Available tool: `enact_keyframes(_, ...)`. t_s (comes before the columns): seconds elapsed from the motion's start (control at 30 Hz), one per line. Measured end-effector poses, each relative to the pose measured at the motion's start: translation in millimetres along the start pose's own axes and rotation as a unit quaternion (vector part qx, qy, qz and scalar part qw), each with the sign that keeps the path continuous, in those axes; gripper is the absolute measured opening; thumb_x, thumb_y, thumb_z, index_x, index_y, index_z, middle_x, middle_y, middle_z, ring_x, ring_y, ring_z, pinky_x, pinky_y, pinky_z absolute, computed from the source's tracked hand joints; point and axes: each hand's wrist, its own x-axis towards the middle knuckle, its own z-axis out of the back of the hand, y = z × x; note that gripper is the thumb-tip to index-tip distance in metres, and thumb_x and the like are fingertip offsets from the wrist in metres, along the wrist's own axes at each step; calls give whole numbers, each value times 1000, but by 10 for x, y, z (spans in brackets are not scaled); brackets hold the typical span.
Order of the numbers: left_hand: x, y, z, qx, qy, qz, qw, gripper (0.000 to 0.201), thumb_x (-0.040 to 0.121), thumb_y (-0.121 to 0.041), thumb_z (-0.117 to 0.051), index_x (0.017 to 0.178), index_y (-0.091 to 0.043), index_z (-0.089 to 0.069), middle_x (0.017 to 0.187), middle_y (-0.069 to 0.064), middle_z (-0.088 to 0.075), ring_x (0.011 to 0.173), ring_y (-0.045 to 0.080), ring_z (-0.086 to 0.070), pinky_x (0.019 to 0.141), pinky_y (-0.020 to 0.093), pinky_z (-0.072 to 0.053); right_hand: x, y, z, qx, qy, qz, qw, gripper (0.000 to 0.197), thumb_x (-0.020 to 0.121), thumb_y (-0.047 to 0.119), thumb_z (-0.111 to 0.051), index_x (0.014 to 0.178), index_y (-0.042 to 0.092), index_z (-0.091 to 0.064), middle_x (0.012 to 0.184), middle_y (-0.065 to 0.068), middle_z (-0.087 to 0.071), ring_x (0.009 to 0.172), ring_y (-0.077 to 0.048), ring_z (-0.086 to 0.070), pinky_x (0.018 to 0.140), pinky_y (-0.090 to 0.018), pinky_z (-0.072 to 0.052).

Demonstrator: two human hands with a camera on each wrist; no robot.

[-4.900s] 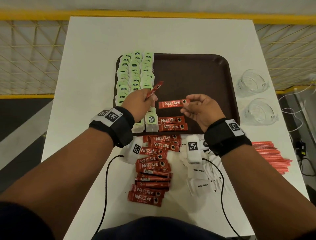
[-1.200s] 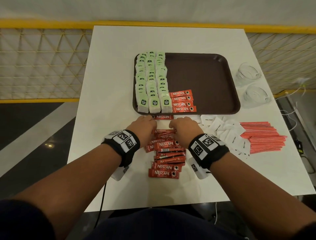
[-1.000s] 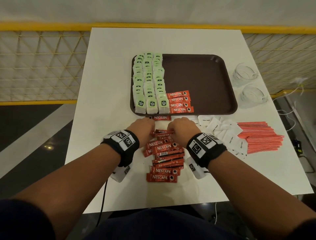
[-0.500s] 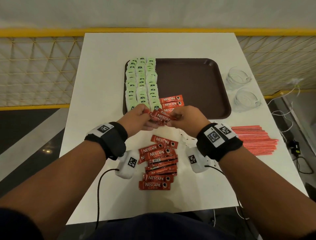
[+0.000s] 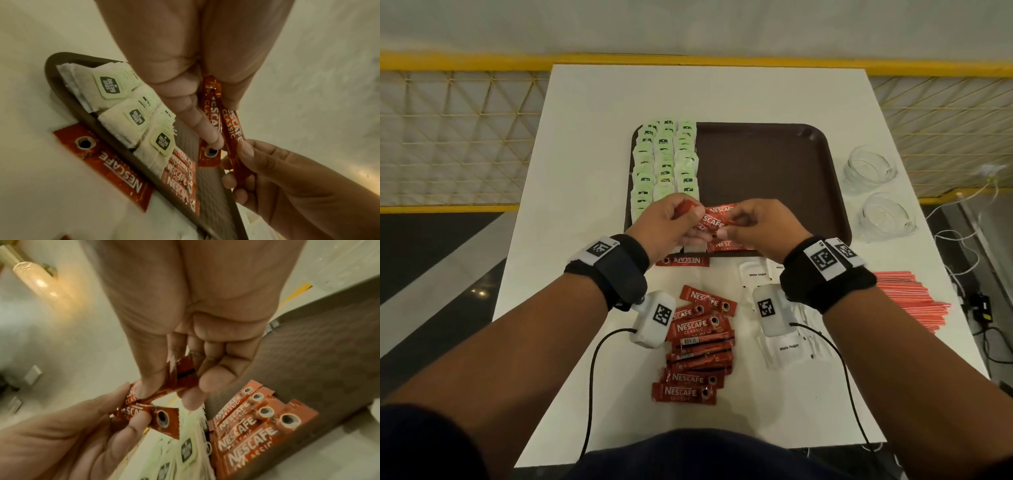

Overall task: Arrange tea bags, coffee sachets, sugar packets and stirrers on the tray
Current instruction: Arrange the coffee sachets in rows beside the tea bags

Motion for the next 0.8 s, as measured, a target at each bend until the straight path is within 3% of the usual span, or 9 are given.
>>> enact_keyframes(0.13,154,-45,74,-12,-41,-25,999,18,95,-22,-62,107,-9,-56,98,17,-73,86,26,-74,75,30,-61,131,25,81,99,-59,-18,993,13,83,19,-75,91,14,-67,84,-5,-73,71,-10,-70,65,-21,-58)
enact_keyframes(0.27,315,-116,159,-17,-73,-19,997,25,85,-24,-73,99,-10,-57,90,17,-74,74,25,-75,60,25,-59,332,56,165,201,-43,-38,978,19,87,11,-69,105,5,-68,96,-14,-73,75,-15,-71,64,-22,-59)
enact_keyframes(0.4,459,-161,247,-25,-90,-18,995,21,85,-20,-74,93,-11,-56,82,13,-74,70,22,-74,61,26,-60,567,65,279,231,-31,-43,972,17,94,8,-60,109,7,-68,96,-13,-73,79,-17,-73,67,-24,-60)
enact_keyframes(0.57,622,-147,363,-31,-128,-17,991,19,88,-19,-71,98,-7,-59,81,12,-74,67,20,-74,57,24,-58,798,-68,459,166,-68,-87,980,16,97,14,-56,105,18,-69,96,-3,-72,81,-12,-67,70,-23,-56)
enact_keyframes(0.67,709,-108,441,-31,-166,-17,985,26,90,-21,-70,105,-2,-60,86,15,-75,68,21,-73,58,25,-58,917,-177,497,79,-69,-106,989,13,94,17,-61,105,18,-69,94,0,-71,78,-9,-61,68,-22,-51)
enact_keyframes(0.8,766,-75,490,-41,-199,-14,979,22,90,-23,-70,100,-8,-60,85,15,-75,71,24,-74,62,29,-60,1056,-271,416,16,-84,-130,988,12,89,21,-68,100,16,-67,89,3,-69,78,-9,-61,67,-22,-45)
